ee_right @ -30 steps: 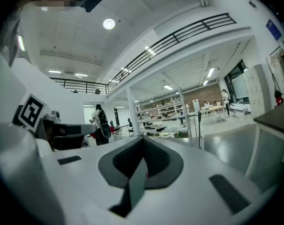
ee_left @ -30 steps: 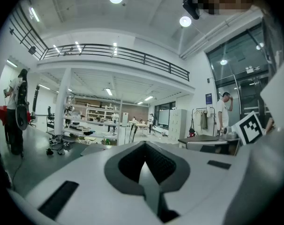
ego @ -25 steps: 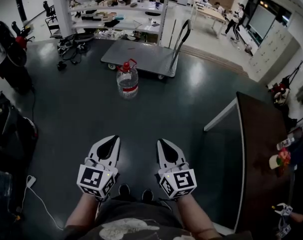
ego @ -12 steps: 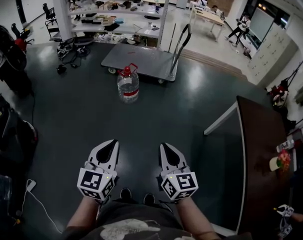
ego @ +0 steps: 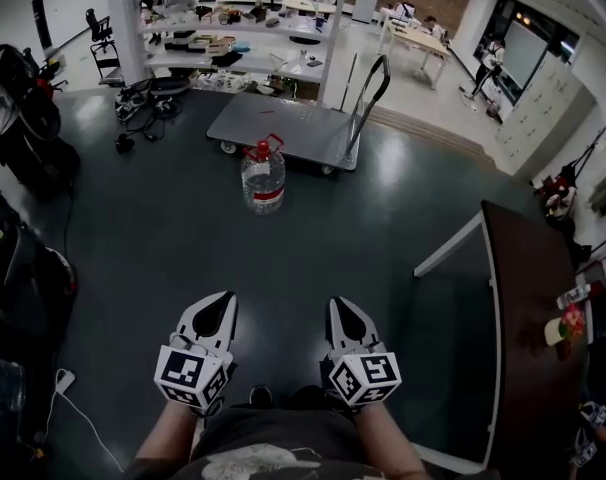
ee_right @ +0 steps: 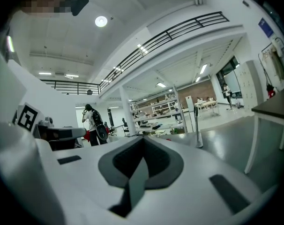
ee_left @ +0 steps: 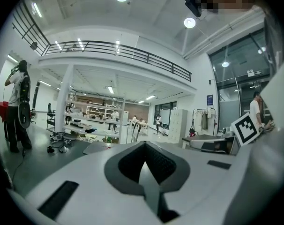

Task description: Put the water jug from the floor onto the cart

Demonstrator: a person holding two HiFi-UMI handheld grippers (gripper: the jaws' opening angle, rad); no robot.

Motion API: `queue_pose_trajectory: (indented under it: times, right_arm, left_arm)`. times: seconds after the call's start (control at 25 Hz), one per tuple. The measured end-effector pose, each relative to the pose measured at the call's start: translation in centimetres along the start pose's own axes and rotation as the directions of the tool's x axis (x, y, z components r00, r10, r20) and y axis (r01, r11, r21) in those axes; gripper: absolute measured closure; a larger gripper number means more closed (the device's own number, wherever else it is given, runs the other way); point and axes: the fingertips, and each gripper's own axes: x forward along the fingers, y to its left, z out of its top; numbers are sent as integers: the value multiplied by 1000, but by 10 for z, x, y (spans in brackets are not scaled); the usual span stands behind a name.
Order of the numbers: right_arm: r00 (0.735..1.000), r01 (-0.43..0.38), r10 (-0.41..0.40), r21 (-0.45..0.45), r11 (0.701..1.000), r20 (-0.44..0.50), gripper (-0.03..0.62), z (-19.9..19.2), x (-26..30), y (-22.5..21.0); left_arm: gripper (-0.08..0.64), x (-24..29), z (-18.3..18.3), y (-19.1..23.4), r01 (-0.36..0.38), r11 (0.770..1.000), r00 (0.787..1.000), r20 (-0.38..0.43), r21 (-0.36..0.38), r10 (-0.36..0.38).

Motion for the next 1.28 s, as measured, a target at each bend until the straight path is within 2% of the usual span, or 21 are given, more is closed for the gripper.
queue_pose_trajectory:
  times: [0.32, 0.52, 0.84, 1.28]
  right_arm:
    - [999, 45, -44, 11, 999, -30, 603, -9, 28, -10]
    - [999, 26, -26, -6, 1000, -42, 603, -11, 72, -24]
    - [996, -43, 45, 22, 999, -77, 603, 5, 176, -73]
    - [987, -112, 107, -35, 993, -123, 603, 43, 285, -157]
  left_arm:
    - [554, 21, -10, 29, 9, 1000, 999, -31, -28, -9]
    - [554, 51, -10, 50, -19, 999, 999, -40, -35, 17]
    - [552, 146, 11, 86, -57, 998, 997, -49, -17, 57]
    - [554, 272, 42, 115, -127, 992, 990, -57, -1, 127]
